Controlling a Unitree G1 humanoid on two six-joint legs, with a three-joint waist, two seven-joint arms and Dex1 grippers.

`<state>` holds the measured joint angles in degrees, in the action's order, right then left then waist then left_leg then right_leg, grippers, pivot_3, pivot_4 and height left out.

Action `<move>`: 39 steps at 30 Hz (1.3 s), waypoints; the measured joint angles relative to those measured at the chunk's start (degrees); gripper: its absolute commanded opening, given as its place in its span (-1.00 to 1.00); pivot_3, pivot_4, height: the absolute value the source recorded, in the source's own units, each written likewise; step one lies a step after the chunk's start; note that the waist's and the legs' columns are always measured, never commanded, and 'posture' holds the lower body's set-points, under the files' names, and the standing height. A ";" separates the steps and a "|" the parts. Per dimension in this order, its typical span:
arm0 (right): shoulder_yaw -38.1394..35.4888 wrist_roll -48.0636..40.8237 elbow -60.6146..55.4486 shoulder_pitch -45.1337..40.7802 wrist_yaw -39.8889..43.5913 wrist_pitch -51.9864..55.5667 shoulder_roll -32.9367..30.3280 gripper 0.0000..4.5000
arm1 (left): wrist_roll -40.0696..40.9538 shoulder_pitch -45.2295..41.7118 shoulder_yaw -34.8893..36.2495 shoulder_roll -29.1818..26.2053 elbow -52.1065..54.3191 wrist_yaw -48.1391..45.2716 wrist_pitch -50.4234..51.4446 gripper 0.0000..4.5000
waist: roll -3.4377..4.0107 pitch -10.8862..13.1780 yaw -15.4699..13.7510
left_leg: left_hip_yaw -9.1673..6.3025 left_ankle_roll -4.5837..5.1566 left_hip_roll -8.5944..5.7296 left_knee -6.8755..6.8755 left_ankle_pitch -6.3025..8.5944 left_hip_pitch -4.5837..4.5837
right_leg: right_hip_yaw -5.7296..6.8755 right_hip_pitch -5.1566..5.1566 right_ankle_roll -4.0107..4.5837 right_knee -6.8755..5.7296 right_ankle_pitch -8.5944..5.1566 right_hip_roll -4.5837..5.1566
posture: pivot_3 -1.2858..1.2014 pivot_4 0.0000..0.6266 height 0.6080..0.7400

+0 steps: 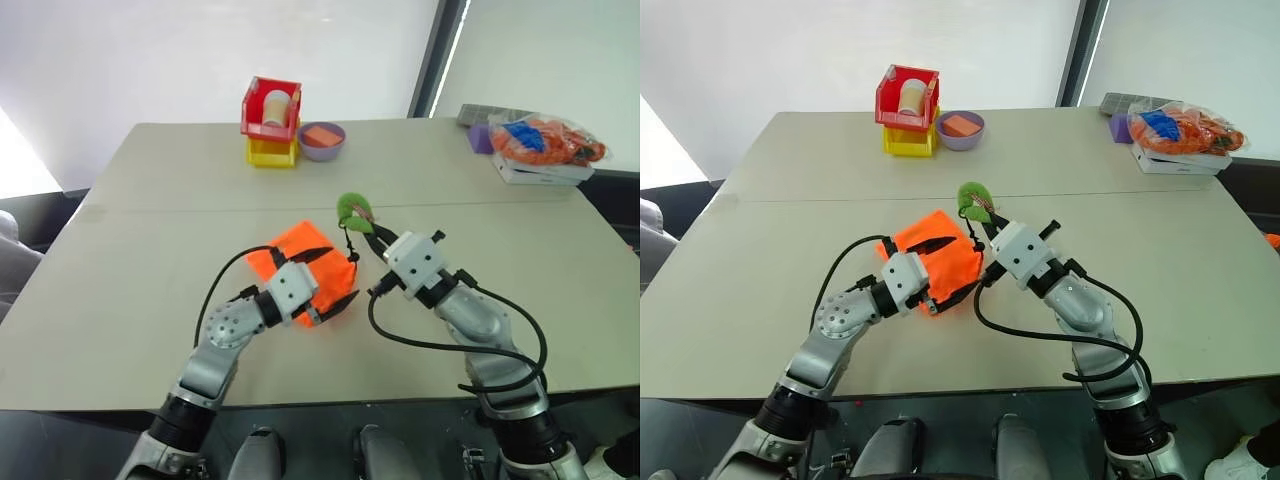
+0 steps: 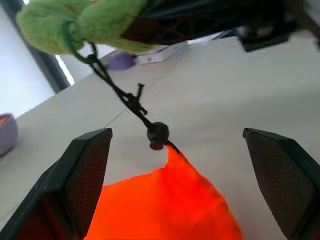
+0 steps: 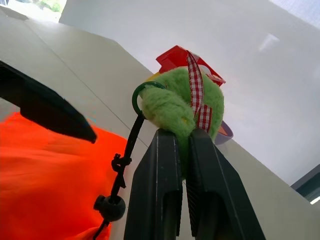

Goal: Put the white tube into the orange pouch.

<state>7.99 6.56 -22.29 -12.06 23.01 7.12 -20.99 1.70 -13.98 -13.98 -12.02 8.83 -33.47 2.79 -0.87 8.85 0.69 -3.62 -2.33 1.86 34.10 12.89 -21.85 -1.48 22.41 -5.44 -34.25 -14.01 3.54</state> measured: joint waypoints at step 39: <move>-7.22 -7.94 -5.12 -0.14 -0.75 9.94 1.12 -1.00 | -10.99 -10.11 -13.49 20.12 -6.19 41.61 24.95 0.99 | -0.02 0.01 -0.07 | -0.02 -0.01 -0.03 0.00 0.01 -0.21 | 0.01 0.14 -0.05 0.11 -0.04 0.00 | 0.03 -0.52 1.00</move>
<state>0.77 -1.39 -27.42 -12.20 22.26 17.06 -19.87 -9.30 -24.09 -27.47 8.10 2.64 8.14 27.74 -0.89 8.86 0.61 -3.64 -2.35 1.83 34.11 12.90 -22.06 -1.47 22.55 -5.50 -34.14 -14.05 3.55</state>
